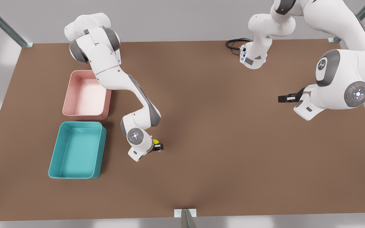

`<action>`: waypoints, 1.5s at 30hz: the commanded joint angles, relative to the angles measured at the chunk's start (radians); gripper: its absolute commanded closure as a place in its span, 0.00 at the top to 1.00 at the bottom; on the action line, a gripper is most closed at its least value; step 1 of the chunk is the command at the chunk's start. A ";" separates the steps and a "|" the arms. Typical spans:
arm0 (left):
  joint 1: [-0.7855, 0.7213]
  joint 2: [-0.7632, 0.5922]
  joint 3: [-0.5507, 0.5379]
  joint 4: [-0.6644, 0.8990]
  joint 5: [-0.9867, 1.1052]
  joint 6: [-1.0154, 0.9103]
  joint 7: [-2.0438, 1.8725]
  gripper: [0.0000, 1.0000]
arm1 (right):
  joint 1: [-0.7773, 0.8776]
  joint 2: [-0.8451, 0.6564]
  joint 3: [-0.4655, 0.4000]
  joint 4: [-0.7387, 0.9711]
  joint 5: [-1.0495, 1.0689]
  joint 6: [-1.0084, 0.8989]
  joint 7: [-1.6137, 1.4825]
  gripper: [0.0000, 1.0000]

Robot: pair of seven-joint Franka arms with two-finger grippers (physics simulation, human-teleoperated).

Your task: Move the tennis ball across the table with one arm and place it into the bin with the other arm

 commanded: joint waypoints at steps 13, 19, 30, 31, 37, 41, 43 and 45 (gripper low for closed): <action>0.014 -0.002 0.000 -0.008 -0.004 -0.054 -0.106 1.00 | 0.020 -0.050 0.004 -0.141 -0.034 0.093 0.113 1.00; 0.016 0.003 0.002 -0.006 0.004 -0.045 -0.106 1.00 | 0.033 -0.027 0.006 -0.149 -0.024 0.156 0.124 1.00; 0.016 0.003 0.000 0.001 0.004 -0.045 -0.104 1.00 | 0.039 0.007 0.006 -0.165 -0.036 0.182 0.119 1.00; 0.016 0.004 0.000 0.000 0.004 -0.045 -0.104 1.00 | 0.043 0.007 0.006 -0.171 -0.036 0.182 0.119 1.00; 0.019 0.004 0.002 -0.002 0.004 -0.043 -0.104 1.00 | 0.043 0.016 0.006 -0.171 -0.036 0.188 0.118 1.00; 0.030 0.004 0.002 -0.003 0.001 -0.013 -0.094 1.00 | 0.043 0.016 0.006 -0.168 -0.036 0.188 0.119 1.00; 0.033 0.006 0.002 -0.003 -0.001 -0.005 -0.092 1.00 | 0.042 0.016 0.006 -0.168 -0.034 0.188 0.115 0.92; 0.033 0.004 0.002 -0.003 -0.001 -0.009 -0.092 1.00 | 0.042 0.016 0.006 -0.168 -0.035 0.186 0.110 0.78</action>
